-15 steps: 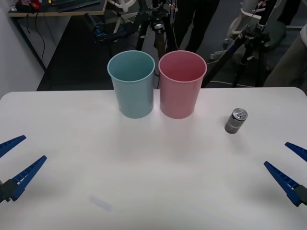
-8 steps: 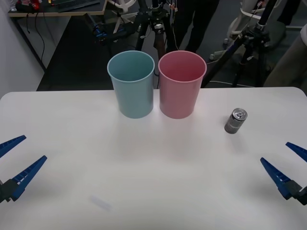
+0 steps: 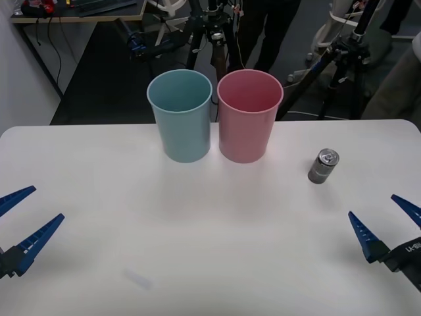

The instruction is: Grasp the object on the table and drop it into the matching bin: aluminum can to the light blue bin, PET bottle to the pink bin.

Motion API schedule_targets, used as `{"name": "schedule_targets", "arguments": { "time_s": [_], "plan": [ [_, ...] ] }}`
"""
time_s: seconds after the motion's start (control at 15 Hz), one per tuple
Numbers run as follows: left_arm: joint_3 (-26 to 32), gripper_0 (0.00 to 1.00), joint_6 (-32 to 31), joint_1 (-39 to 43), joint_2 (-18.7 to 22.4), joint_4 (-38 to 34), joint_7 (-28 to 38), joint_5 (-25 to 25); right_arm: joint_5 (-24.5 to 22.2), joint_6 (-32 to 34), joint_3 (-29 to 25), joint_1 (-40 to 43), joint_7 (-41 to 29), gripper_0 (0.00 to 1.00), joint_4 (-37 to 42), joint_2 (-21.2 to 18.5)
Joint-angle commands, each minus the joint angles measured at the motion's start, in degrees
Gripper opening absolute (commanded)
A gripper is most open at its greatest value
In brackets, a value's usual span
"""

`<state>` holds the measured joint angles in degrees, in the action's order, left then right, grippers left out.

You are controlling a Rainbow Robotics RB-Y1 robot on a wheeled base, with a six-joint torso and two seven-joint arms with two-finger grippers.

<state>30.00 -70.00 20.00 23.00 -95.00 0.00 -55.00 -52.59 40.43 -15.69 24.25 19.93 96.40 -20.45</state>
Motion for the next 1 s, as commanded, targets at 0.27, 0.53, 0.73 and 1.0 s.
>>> {"name": "schedule_targets", "arguments": {
  "time_s": [0.27,0.53,0.73,1.0],
  "plan": [
    [0.00,1.00,0.00,0.00,0.00,0.00,0.00,0.00,1.79,0.61,1.01,-7.55,5.21,1.00,-10.35,2.61],
    [0.00,1.00,0.00,0.00,0.00,0.00,0.00,0.00,1.52,0.79,1.54,-12.73,7.32,1.00,-16.24,3.76],
    [0.00,1.00,0.00,0.00,0.00,0.00,0.00,0.00,0.99,0.61,1.89,-16.25,8.64,1.00,-20.37,4.11],
    [0.00,1.00,0.00,0.00,0.00,0.00,0.00,0.00,0.73,-2.99,3.73,-19.85,9.60,1.00,-23.01,4.28]
  ]
}}
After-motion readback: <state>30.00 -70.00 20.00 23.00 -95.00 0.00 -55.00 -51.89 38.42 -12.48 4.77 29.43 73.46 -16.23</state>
